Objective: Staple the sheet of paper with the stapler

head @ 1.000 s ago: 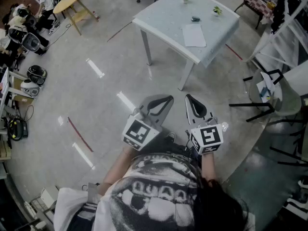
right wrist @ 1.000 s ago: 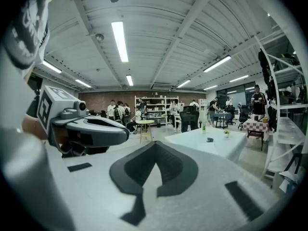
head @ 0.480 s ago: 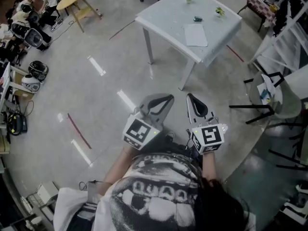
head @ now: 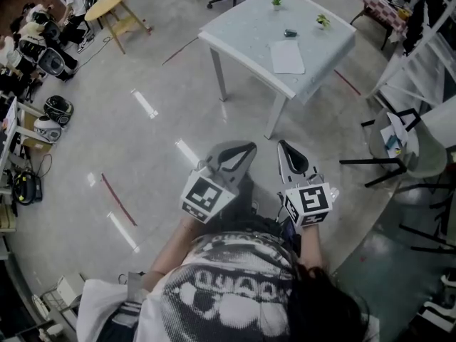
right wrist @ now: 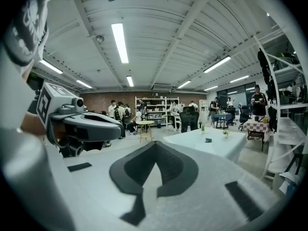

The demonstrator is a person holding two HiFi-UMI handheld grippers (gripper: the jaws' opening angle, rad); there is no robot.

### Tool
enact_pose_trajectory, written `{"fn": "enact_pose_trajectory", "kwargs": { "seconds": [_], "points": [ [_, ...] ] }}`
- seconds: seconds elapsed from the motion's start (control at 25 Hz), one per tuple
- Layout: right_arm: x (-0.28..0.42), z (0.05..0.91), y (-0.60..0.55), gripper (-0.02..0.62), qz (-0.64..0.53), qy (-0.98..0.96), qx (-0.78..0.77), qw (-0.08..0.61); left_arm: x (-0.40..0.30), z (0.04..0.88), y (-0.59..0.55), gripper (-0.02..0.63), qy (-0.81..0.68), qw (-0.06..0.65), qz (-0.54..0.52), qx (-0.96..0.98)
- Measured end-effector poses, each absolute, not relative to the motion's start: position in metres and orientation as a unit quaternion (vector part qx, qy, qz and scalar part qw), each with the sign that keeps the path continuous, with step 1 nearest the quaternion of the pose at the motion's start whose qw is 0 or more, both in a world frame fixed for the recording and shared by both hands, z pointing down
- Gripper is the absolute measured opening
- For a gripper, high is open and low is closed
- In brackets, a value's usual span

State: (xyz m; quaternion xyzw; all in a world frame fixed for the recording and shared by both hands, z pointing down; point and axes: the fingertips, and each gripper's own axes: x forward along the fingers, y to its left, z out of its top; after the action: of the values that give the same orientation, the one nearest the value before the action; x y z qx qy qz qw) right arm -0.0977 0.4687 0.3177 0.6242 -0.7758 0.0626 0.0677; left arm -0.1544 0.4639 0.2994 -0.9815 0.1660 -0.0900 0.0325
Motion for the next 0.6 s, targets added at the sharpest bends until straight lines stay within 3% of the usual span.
{"fn": "enact_pose_trajectory", "kwargs": {
  "seconds": [0.6],
  "points": [
    [-0.03,0.35,0.391,-0.003,0.095,-0.755,0.644,0.078,-0.101,0.32,0.37,0.005,0.152,0.027,-0.111,-0.982]
  ]
}}
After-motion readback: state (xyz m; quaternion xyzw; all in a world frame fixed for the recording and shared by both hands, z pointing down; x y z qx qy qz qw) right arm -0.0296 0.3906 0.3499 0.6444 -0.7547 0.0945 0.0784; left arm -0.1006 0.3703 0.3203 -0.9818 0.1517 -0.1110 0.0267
